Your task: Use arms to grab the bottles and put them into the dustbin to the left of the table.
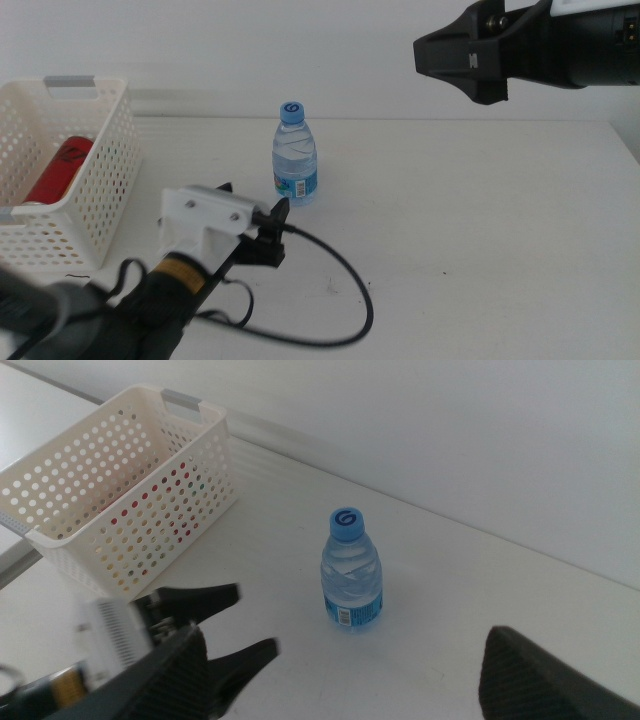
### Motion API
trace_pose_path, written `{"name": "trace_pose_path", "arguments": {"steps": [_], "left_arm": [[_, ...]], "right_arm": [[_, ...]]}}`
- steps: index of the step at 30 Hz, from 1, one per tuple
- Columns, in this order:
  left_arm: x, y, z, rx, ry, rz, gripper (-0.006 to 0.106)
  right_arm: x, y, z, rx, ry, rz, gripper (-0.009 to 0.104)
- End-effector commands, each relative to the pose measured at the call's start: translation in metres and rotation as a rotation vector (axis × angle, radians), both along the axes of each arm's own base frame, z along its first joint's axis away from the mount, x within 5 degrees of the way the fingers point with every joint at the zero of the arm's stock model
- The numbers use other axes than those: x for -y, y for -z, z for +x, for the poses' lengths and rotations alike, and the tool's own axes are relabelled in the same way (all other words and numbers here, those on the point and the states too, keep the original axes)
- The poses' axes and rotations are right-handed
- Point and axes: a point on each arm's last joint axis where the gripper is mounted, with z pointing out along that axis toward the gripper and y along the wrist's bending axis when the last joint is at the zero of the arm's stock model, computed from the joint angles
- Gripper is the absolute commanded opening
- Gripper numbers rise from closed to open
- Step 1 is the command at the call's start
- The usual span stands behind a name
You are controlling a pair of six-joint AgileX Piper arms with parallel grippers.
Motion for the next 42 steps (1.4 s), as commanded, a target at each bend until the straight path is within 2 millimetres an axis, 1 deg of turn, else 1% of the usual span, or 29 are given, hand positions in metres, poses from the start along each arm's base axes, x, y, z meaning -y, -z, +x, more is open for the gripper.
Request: {"name": "trace_pose_path", "arguments": {"steps": [1,7,12,17,22,27,31,33,35,36,37,38,39,40,41,42], "left_arm": [[0.005,0.005,0.018,0.039,0.021,-0.021,0.093],[0.022,0.016,0.063,0.002,0.087,0.04,0.093],[0.034,0.024,0.088,-0.035,0.097,0.087,0.093],[0.041,0.032,0.111,-0.07,0.06,0.092,0.093],[0.048,0.039,0.129,-0.062,0.044,0.079,0.093],[0.054,0.039,0.143,-0.031,0.036,0.078,0.093],[0.055,0.035,0.148,0.001,0.027,0.098,0.093],[0.054,0.036,0.149,-0.02,0.003,0.09,0.092],[0.052,0.039,0.149,-0.061,-0.017,0.091,0.084],[0.051,0.04,0.149,-0.068,-0.016,0.095,0.077],[0.051,0.04,0.147,-0.073,-0.001,0.106,0.067],[0.052,0.038,0.143,-0.073,0.02,0.107,0.055],[0.052,0.031,0.14,-0.065,0.036,0.105,0.044],[0.051,0.023,0.134,-0.062,0.056,0.111,0.031],[0.049,0.016,0.128,-0.074,0.071,0.127,0.023],[0.046,0.005,0.12,-0.106,0.086,0.156,0.01]], "right_arm": [[0.002,-0.002,0.0,0.016,0.003,0.0,0.092],[0.002,-0.002,0.0,0.016,0.003,0.0,0.092],[0.002,-0.002,0.0,0.016,0.003,0.0,0.092],[0.002,-0.002,0.0,0.016,0.003,0.0,0.092],[0.002,-0.002,0.0,0.016,0.003,0.0,0.092],[0.002,-0.002,0.0,0.016,0.003,0.0,0.092],[0.002,-0.002,0.0,0.016,0.003,0.0,0.092],[0.002,-0.002,0.0,0.016,0.003,0.0,0.092],[0.002,-0.002,0.0,0.016,0.003,0.0,0.092],[0.002,-0.002,0.0,0.016,0.003,0.0,0.092],[0.002,-0.002,0.0,0.016,0.003,0.0,0.092],[0.002,-0.002,0.0,0.016,0.003,0.0,0.092],[0.002,-0.002,0.0,0.016,0.003,0.0,0.092],[0.002,-0.002,0.0,0.016,0.003,0.0,0.092],[0.002,-0.002,0.0,0.016,0.003,0.0,0.092],[0.002,-0.002,0.0,0.016,0.003,0.0,0.092]]}}
